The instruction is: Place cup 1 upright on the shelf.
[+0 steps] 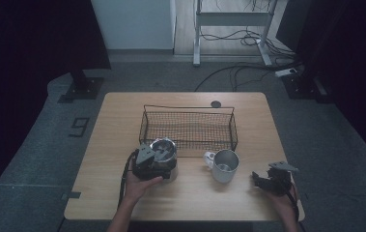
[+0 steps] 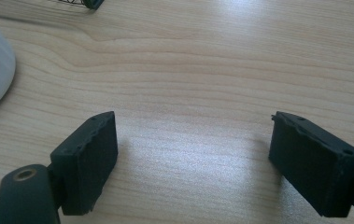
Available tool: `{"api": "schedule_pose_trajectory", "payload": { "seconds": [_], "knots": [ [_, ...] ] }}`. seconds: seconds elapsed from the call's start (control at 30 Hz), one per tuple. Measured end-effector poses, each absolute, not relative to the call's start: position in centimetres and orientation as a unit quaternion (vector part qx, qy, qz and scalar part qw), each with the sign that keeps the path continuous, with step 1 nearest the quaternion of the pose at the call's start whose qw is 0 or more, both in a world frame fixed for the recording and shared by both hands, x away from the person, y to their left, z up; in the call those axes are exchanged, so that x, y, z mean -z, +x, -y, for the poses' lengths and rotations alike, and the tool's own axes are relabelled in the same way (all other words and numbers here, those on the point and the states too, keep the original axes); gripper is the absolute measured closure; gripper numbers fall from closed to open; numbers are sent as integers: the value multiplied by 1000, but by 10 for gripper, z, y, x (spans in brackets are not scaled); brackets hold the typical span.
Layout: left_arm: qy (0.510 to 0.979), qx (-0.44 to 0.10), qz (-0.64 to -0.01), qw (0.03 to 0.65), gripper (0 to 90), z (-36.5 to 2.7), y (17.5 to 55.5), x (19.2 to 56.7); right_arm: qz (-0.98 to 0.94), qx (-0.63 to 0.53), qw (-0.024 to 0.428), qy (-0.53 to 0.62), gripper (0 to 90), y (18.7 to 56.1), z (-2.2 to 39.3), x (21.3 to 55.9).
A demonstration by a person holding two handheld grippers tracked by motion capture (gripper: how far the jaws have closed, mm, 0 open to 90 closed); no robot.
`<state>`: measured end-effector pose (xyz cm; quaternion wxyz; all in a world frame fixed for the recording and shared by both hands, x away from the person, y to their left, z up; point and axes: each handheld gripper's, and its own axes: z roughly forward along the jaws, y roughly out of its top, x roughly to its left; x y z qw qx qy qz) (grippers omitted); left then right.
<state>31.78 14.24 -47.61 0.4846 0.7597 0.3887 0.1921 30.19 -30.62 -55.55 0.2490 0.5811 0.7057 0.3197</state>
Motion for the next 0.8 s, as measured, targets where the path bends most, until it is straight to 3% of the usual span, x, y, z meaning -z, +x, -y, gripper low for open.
{"api": "schedule_pose_trajectory", "payload": {
  "seconds": [0.8],
  "knots": [
    [741,-203,-398,501,5,-133,326,482,-705,-320,249,582,154,302,306,556]
  ]
}}
